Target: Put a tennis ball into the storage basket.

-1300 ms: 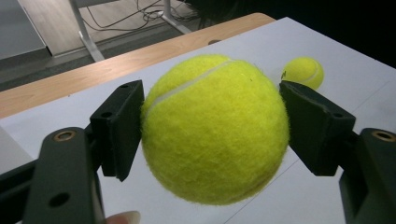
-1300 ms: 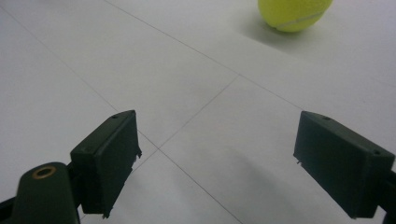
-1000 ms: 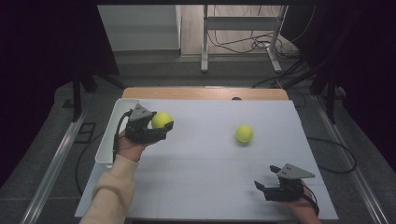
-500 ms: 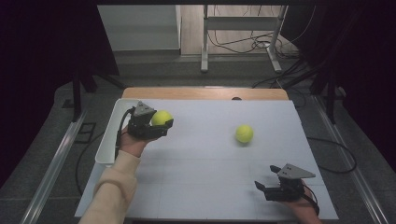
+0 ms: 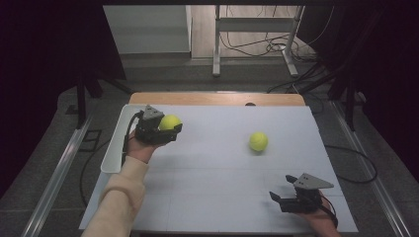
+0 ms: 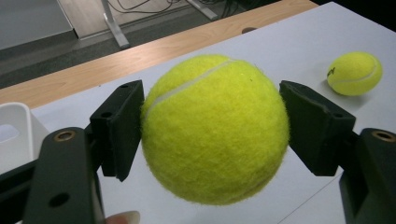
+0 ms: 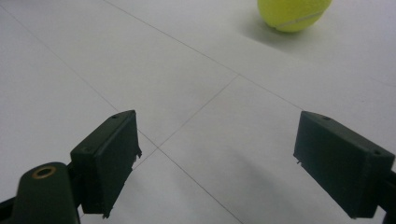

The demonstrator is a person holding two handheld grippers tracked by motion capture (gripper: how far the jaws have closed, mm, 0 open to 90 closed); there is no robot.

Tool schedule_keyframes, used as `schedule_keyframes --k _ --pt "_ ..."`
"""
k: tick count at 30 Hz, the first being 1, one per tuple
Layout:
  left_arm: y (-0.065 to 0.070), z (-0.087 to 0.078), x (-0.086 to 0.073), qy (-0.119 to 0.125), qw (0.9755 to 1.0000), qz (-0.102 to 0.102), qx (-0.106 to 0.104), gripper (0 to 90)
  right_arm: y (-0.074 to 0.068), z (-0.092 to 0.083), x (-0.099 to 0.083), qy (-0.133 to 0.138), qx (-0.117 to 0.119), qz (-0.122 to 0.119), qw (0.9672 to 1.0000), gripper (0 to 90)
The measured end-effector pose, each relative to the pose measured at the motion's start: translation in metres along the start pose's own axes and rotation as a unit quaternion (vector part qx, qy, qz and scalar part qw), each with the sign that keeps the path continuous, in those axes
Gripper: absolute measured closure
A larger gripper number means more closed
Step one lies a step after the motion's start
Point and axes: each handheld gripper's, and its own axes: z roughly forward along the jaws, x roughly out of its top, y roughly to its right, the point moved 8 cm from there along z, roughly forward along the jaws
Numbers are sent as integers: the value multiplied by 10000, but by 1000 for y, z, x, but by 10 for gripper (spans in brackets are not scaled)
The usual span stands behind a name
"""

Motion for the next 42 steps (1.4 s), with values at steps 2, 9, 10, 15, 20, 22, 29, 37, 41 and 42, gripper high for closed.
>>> schedule_keyframes --k 2,9,10,15,20,22,29,37,41,42 --pt "-2 -1 0 -1 10000 -21 27 268 0 0 0 -2 -2 -2 10000 146" --pt "-11 -5 3 18 9999 -83 138 268 0 0 0 4 12 6 10000 146" --pt "-13 -6 4 24 9998 -83 153 267 0 0 0 3 10 2 10000 146" --pt "-16 -7 4 17 9998 -97 197 267 0 0 0 -6 2 10 10000 146" --pt "-19 -8 2 3 9997 -96 226 268 0 1 -1 -28 -13 18 10000 146" --pt "-20 -9 3 55 9996 -147 228 268 0 1 -1 -44 -17 24 10000 147" --pt "-24 -9 -1 -15 9995 -89 289 268 1 2 -4 -127 -31 37 9999 148" --pt "-27 -14 0 14 9995 -112 311 269 1 2 -4 -136 -61 45 9999 148" --pt "-31 -20 2 54 9992 -117 377 270 1 1 -3 -103 -55 50 9999 148" --pt "-32 -21 2 74 9991 -117 393 270 1 1 -3 -102 -58 48 9999 148"
